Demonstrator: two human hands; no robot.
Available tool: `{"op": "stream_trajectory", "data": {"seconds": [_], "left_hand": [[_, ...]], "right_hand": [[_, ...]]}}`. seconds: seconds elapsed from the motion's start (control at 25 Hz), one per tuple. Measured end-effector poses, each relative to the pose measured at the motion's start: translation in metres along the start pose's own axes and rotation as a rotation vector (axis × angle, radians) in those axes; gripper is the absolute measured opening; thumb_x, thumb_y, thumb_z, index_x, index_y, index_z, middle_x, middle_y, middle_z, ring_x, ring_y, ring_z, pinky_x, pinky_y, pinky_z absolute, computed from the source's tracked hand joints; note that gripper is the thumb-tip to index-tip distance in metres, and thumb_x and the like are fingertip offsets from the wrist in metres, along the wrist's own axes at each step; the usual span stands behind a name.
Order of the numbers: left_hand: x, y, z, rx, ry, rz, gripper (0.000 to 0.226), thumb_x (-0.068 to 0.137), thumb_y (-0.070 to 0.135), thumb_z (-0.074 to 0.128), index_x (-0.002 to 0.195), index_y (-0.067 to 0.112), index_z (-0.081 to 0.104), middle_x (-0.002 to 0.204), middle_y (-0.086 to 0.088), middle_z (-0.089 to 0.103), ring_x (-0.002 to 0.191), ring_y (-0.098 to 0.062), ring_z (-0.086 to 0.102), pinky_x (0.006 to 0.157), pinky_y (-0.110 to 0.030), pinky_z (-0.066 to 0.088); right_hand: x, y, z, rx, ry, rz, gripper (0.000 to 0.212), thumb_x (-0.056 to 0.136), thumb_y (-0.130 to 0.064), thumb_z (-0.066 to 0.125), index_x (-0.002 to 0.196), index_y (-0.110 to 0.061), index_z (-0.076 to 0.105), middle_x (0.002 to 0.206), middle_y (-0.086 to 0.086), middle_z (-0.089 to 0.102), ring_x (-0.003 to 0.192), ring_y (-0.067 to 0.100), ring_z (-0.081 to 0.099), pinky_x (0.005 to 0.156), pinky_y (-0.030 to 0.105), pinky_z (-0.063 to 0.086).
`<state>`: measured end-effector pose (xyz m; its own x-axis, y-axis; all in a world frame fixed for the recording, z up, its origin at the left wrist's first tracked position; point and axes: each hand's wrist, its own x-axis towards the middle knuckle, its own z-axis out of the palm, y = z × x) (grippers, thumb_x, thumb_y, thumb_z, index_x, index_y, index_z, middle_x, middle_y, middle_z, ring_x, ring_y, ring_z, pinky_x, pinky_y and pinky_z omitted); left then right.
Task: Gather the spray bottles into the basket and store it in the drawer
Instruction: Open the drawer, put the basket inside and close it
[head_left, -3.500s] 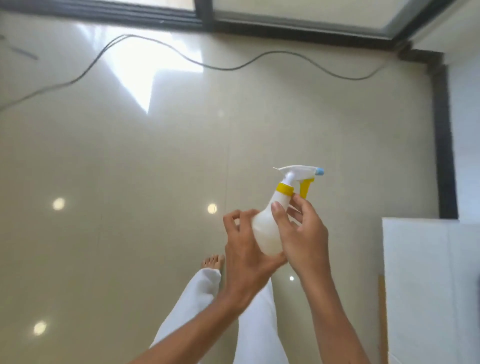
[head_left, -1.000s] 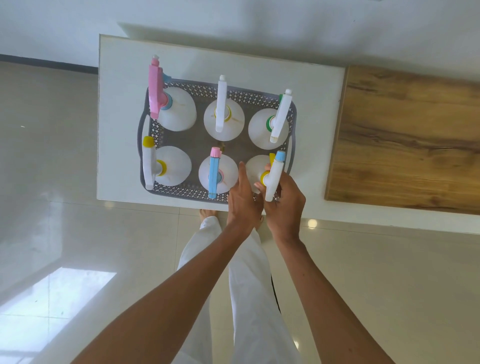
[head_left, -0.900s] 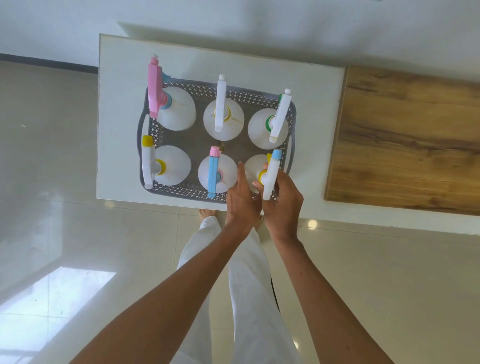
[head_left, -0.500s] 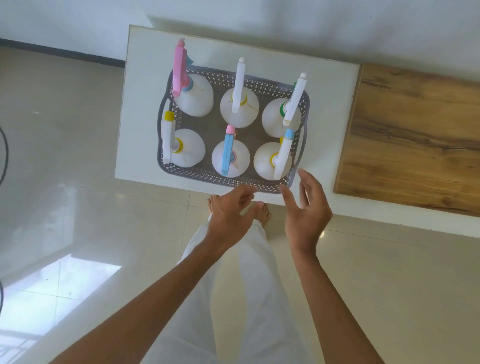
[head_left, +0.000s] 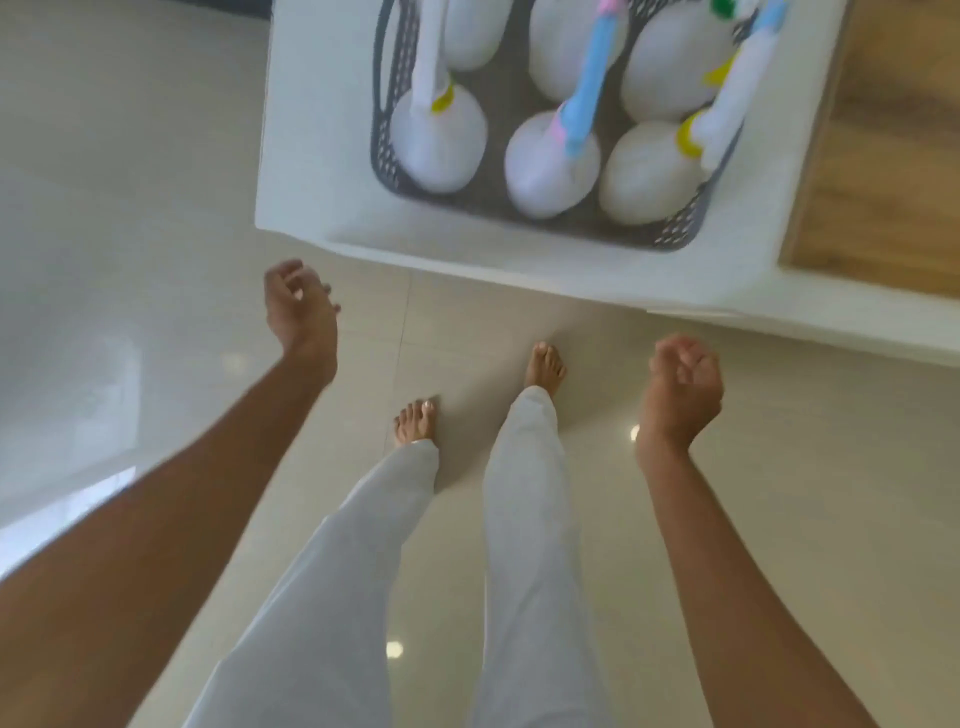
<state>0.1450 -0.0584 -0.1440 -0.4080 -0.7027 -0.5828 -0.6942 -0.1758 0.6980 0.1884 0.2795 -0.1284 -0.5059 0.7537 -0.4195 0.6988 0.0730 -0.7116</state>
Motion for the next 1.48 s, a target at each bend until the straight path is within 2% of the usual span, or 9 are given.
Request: {"op": "stream_trajectory", "data": {"seconds": [0.2,0.36,0.6,0.76,0.84,0.96,1.12,1.36,1.48], "left_hand": [[0.065,-0.049,0.028,-0.310,-0.108,-0.330,0.031,0.103,0.014,0.038,0.127,0.003,0.054,0.113,-0.013,0.063,0.098,-0.026,0.066,0.082,-0.033,0.059],[0.094,-0.111,0.108,-0.622,-0.175,-0.522,0.040,0.105,0.017,0.032,0.139,-0.001,0.044,0.134,-0.022,0.053,0.105,-0.033,0.057,0.104,-0.041,0.049],[0.126,-0.174,0.193,-0.744,-0.369,-0.637,0.053,0.104,0.040,0.028,0.139,0.006,0.049,0.133,-0.016,0.057,0.117,-0.031,0.059,0.108,-0.041,0.046],[0.139,-0.189,0.196,-0.899,-0.445,-0.625,0.059,0.105,0.045,0.025,0.137,0.002,0.049,0.142,-0.017,0.053,0.130,-0.034,0.052,0.112,-0.044,0.042],[0.138,-0.193,0.192,-0.926,-0.478,-0.626,0.062,0.106,0.045,0.024,0.140,-0.001,0.046,0.144,-0.019,0.051,0.133,-0.034,0.050,0.113,-0.045,0.041],[0.134,-0.192,0.186,-0.899,-0.483,-0.639,0.066,0.105,0.048,0.022,0.142,-0.002,0.044,0.143,-0.019,0.052,0.132,-0.034,0.051,0.113,-0.044,0.040],[0.125,-0.203,0.167,-0.832,-0.472,-0.660,0.069,0.104,0.051,0.024,0.142,-0.004,0.042,0.141,-0.021,0.053,0.130,-0.035,0.052,0.113,-0.045,0.040],[0.107,-0.240,0.123,-0.683,-0.366,-0.722,0.065,0.105,0.048,0.025,0.131,-0.005,0.050,0.105,-0.019,0.064,0.097,-0.031,0.062,0.104,-0.042,0.049],[0.080,-0.252,0.085,-0.470,-0.286,-0.741,0.043,0.106,0.028,0.030,0.127,-0.004,0.051,0.095,-0.017,0.061,0.089,-0.029,0.062,0.093,-0.039,0.052]], "right_hand": [[0.034,0.048,0.076,0.481,-0.183,0.459,0.031,0.106,-0.019,0.051,0.128,0.001,0.060,0.107,0.009,0.068,0.104,0.022,0.071,0.084,0.028,0.061],[0.060,0.105,0.172,0.703,-0.247,0.656,0.036,0.110,-0.027,0.039,0.088,-0.004,0.054,0.090,0.011,0.054,0.080,0.025,0.060,0.071,0.031,0.055],[0.100,0.150,0.260,0.865,-0.318,0.736,0.049,0.108,-0.050,0.029,0.094,-0.008,0.051,0.092,0.011,0.052,0.084,0.025,0.053,0.091,0.040,0.045],[0.107,0.159,0.271,1.064,-0.330,0.731,0.049,0.108,-0.045,0.027,0.093,-0.007,0.054,0.094,0.015,0.056,0.082,0.027,0.057,0.082,0.042,0.050],[0.107,0.162,0.266,1.125,-0.351,0.739,0.051,0.109,-0.043,0.025,0.098,-0.003,0.054,0.096,0.019,0.056,0.091,0.031,0.059,0.095,0.048,0.048],[0.104,0.162,0.256,1.143,-0.371,0.763,0.052,0.110,-0.040,0.022,0.100,0.002,0.052,0.095,0.021,0.056,0.127,0.037,0.054,0.113,0.050,0.038],[0.090,0.172,0.241,1.108,-0.369,0.800,0.052,0.110,-0.039,0.025,0.091,0.002,0.051,0.092,0.020,0.055,0.136,0.036,0.050,0.118,0.050,0.037],[0.051,0.213,0.204,0.996,-0.335,0.849,0.046,0.110,-0.034,0.030,0.102,0.005,0.054,0.096,0.020,0.056,0.089,0.032,0.058,0.097,0.046,0.050],[0.010,0.225,0.166,0.724,-0.382,0.831,0.029,0.109,-0.020,0.039,0.119,0.001,0.056,0.107,0.019,0.058,0.096,0.033,0.058,0.089,0.037,0.051]]}}
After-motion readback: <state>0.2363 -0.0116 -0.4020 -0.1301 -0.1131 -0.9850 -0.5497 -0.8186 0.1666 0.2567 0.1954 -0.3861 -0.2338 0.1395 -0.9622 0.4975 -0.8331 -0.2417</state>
